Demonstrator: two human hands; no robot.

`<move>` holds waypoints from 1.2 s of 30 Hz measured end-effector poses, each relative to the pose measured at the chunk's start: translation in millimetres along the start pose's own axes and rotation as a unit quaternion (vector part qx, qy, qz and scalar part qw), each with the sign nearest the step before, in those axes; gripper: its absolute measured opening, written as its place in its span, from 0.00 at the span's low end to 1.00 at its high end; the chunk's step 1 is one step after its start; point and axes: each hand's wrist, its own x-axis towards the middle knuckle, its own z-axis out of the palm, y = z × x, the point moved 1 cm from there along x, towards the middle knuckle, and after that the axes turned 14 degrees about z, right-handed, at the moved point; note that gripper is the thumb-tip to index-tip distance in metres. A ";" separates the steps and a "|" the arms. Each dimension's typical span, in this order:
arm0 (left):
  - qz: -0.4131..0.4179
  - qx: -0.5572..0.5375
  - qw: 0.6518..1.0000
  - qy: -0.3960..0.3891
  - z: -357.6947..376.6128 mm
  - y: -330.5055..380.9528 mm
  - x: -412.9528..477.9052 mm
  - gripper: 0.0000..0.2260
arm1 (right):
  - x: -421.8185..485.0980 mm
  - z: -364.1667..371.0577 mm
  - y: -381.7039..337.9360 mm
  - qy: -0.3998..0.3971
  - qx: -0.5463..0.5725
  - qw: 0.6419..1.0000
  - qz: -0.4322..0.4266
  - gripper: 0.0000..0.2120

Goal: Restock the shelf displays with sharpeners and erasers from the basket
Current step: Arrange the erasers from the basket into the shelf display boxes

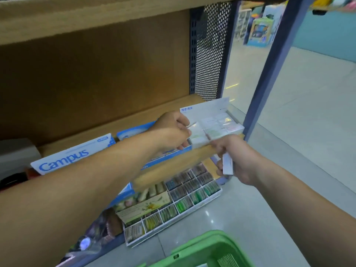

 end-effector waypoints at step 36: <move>0.104 -0.007 0.995 0.005 8.4 -1.0 -59.1 0.14 | -16.7 34.5 -16.6 -0.099 0.117 0.984 -0.086 0.10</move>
